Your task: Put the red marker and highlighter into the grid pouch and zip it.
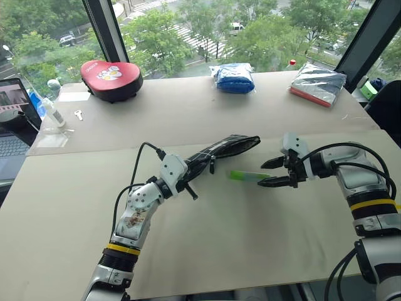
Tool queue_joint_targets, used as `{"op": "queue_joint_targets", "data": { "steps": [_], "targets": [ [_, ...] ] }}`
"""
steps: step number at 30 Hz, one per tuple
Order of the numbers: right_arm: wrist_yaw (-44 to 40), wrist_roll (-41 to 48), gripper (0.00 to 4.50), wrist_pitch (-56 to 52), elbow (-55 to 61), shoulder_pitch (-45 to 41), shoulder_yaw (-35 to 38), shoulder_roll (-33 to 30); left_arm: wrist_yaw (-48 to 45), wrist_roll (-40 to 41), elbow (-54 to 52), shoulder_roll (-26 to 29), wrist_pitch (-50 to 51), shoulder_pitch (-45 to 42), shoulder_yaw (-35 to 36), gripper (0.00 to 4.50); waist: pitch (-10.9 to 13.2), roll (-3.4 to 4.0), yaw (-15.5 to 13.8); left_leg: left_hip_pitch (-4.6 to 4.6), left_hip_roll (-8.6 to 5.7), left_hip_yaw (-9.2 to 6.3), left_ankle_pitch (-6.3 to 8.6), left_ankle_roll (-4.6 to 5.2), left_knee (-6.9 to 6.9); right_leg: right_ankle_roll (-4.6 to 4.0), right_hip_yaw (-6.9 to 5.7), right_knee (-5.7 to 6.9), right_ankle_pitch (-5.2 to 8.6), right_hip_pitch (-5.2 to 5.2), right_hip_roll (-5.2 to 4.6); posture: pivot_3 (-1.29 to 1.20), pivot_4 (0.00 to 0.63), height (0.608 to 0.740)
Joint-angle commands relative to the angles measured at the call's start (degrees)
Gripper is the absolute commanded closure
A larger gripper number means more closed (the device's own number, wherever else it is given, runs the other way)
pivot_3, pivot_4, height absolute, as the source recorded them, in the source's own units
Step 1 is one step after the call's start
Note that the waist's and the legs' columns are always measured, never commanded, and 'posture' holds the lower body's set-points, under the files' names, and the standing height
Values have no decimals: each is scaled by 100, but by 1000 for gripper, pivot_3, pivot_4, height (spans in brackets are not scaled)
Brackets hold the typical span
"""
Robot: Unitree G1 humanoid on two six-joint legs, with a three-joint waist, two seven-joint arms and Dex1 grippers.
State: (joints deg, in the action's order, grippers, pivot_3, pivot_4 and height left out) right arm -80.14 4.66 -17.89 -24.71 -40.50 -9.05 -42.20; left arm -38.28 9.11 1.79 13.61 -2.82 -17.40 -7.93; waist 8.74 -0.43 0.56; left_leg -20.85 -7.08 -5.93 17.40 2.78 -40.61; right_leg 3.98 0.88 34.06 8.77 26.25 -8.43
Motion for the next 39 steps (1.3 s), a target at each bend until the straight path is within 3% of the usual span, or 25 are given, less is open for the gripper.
{"op": "queue_joint_targets", "data": {
  "steps": [1,10,13,18,19,24,30,35,39],
  "targets": [
    [152,-82,884,303,-202,-92,-21,32,-21,67,-98,27,-132,-63,62,4500,0,0,-3,0,0,0,0,0,-1,0,0,0,0,0,0,0,150,740],
    [488,-476,884,684,-933,-182,-266,136,-18,70,-160,69,-120,-33,70,4500,0,0,2,2,0,0,0,0,-2,0,0,0,0,-3,0,0,150,740],
    [457,-525,1550,686,-1198,-300,-290,161,-17,72,-164,79,-122,-33,73,4500,0,0,1,6,0,0,0,0,-8,0,0,1,0,-10,0,0,150,740],
    [283,-442,3380,679,-1161,-248,-223,52,-12,74,-166,91,-124,-35,83,4500,0,0,-14,6,0,0,0,0,-12,-1,-1,2,-1,-11,0,0,150,740],
    [267,-420,3490,669,-1114,-218,-202,30,-9,74,-168,91,-124,-31,82,4500,0,0,-15,5,0,0,0,0,-12,-1,-1,2,-1,-11,0,0,150,740],
    [414,-154,3489,532,-506,153,112,-75,16,75,-215,72,-111,16,70,4500,0,0,-57,4,0,-1,1,2,-12,-1,-2,0,-1,-10,0,0,150,740],
    [115,892,3490,-412,1787,1293,1040,-821,-24,103,-273,97,-61,82,70,4500,1,3,-129,-16,-1,-6,2,3,-12,-1,-4,-1,-1,5,0,0,150,740],
    [536,887,3490,-671,2260,1177,1319,-1269,-122,120,-221,127,-51,43,54,4500,2,3,-113,-9,1,-1,2,3,-17,1,-4,2,-2,0,0,0,150,740],
    [890,537,3490,-866,2244,842,959,-1292,-190,114,-159,103,-51,-23,12,4500,3,2,-118,-4,4,0,1,1,-14,-1,-4,4,-4,-5,2,0,150,740]
  ]
}}
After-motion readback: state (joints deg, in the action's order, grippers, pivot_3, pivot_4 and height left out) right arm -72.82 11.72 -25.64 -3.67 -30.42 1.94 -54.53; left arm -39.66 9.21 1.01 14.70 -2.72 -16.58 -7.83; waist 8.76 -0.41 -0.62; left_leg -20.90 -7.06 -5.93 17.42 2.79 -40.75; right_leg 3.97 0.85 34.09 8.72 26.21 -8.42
